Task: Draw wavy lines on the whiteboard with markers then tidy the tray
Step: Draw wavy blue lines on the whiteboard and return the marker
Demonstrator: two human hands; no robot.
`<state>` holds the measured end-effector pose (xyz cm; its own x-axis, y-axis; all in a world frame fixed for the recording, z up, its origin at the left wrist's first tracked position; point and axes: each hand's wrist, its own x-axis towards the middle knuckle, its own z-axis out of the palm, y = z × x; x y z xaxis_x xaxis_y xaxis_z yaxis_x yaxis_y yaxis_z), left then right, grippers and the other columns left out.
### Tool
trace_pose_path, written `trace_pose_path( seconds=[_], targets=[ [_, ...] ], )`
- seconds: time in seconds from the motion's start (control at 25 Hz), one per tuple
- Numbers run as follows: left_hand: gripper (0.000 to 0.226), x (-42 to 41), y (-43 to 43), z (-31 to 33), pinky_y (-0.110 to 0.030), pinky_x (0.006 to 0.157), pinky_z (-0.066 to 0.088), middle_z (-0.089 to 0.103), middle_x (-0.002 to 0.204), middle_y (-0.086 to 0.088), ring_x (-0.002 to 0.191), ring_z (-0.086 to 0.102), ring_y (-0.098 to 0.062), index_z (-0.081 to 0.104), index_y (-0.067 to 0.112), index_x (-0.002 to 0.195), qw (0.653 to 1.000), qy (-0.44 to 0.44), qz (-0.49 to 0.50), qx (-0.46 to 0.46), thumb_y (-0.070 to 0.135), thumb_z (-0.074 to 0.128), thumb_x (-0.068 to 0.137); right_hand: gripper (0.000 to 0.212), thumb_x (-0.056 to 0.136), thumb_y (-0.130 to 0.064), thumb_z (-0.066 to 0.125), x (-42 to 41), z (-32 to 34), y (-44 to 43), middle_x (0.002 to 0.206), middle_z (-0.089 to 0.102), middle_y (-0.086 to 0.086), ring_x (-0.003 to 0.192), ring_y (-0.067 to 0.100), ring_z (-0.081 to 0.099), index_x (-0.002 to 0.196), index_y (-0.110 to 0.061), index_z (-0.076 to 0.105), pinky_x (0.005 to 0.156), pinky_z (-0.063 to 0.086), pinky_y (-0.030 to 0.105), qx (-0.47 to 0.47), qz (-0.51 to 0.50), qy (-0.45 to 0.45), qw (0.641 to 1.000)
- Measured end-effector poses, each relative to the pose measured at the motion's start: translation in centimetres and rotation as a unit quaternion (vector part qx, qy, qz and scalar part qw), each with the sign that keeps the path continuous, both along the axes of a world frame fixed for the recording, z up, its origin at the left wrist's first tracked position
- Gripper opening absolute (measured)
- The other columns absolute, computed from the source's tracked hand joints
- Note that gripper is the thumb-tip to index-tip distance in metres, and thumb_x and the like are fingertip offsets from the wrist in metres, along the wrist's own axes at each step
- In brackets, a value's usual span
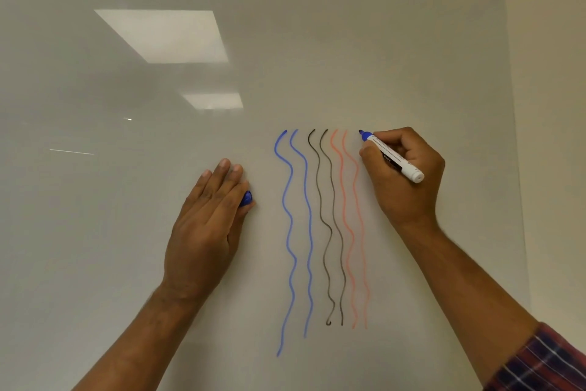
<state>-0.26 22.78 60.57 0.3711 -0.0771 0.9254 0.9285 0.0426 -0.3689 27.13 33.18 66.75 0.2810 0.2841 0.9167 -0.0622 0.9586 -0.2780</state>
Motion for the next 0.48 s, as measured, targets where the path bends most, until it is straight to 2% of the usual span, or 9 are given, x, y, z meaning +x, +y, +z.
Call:
trace_pose_path(
  seconds=[0.12, 0.28, 0.4, 0.48],
  targets=[
    [0.037, 0.0, 0.1, 0.0, -0.057, 0.118, 0.045, 0.059, 0.149, -0.019, 0.144, 0.054, -0.036, 0.064, -0.006, 0.137, 1.0, -0.002, -0.001, -0.002, 0.017, 0.061, 0.108, 0.003, 0.089, -0.003, 0.073, 0.2, 0.2, -0.1, 0.075, 0.069, 0.001, 0.06, 0.006, 0.057, 0.088, -0.006, 0.072, 0.055, 0.043, 0.012, 0.0, -0.005, -0.009, 1.0],
    [0.037, 0.1, -0.1, -0.1, -0.057, 0.118, 0.044, 0.059, 0.149, -0.018, 0.144, 0.054, -0.036, 0.064, -0.007, 0.137, 1.0, -0.008, -0.003, -0.005, 0.016, 0.06, 0.109, 0.004, 0.089, -0.002, 0.073, 0.7, -0.6, -0.6, 0.073, 0.069, 0.006, 0.059, 0.016, 0.06, 0.086, -0.004, 0.072, 0.054, 0.045, 0.016, 0.014, -0.004, -0.051, 0.999],
    [0.037, 0.2, -0.1, -0.1, -0.057, 0.119, 0.044, 0.059, 0.149, -0.019, 0.144, 0.054, -0.037, 0.063, -0.007, 0.137, 1.0, -0.005, -0.002, -0.008, 0.017, 0.059, 0.109, 0.008, 0.089, 0.0, 0.074, 1.8, -2.9, -0.6, 0.07, 0.068, 0.005, 0.056, 0.011, 0.058, 0.084, -0.005, 0.071, 0.052, 0.044, 0.017, -0.001, -0.003, -0.058, 0.998],
    [0.037, 0.2, -0.1, -0.2, -0.058, 0.119, 0.044, 0.058, 0.149, -0.019, 0.144, 0.053, -0.037, 0.063, -0.007, 0.138, 1.0, -0.006, -0.002, -0.008, 0.016, 0.061, 0.108, 0.011, 0.088, 0.001, 0.075, 2.4, -5.2, -0.7, 0.068, 0.067, 0.003, 0.055, 0.015, 0.059, 0.082, -0.007, 0.071, 0.05, 0.045, 0.023, -0.014, 0.001, -0.067, 0.998]
  ],
)
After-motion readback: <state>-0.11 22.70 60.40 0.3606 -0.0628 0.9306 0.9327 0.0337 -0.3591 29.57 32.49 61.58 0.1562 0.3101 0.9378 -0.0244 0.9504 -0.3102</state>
